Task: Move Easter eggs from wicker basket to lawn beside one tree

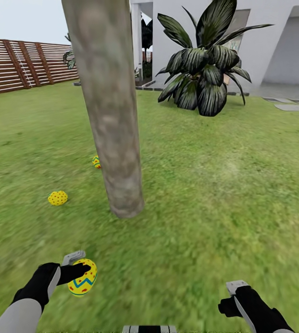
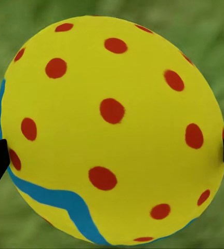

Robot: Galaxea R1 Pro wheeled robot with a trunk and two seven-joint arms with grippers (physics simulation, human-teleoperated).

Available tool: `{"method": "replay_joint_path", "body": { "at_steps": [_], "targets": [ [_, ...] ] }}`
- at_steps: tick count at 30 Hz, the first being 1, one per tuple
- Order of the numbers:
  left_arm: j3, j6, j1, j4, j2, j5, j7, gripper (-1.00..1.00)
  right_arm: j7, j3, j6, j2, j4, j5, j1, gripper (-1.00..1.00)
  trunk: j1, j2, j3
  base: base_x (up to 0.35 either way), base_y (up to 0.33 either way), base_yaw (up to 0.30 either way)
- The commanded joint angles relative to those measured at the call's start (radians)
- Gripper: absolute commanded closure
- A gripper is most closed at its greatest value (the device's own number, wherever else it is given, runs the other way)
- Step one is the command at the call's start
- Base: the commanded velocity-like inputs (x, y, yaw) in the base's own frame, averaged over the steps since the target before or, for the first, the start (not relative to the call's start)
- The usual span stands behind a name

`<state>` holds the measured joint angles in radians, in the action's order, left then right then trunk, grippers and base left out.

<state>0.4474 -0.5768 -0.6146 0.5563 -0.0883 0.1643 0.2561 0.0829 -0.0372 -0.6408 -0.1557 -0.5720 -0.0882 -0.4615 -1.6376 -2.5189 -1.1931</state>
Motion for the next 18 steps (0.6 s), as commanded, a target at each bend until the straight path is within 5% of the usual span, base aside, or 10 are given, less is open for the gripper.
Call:
{"method": "replay_joint_path", "body": {
  "at_steps": [1, 10, 18],
  "targets": [
    [0.007, -0.003, -0.001, 0.002, 0.004, 0.011, 0.009, 1.00, 0.008, -0.004, -0.006, -0.001, -0.001, -0.010, 0.000, -1.00, 0.000, -0.001, -0.005, 0.000, 0.000, 0.000],
    [0.005, 0.004, -0.001, -0.035, 0.014, 0.011, 0.006, 1.00, 0.008, -0.004, -0.005, -0.001, -0.002, -0.010, 0.000, -1.00, -0.004, -0.003, -0.040, 0.000, 0.000, 0.000],
    [0.007, 0.008, -0.001, -0.041, 0.014, 0.011, 0.006, 1.00, 0.008, -0.004, -0.005, -0.001, -0.001, -0.010, 0.000, -1.00, -0.004, -0.003, -0.040, 0.000, 0.000, 0.000]
  ]
}}
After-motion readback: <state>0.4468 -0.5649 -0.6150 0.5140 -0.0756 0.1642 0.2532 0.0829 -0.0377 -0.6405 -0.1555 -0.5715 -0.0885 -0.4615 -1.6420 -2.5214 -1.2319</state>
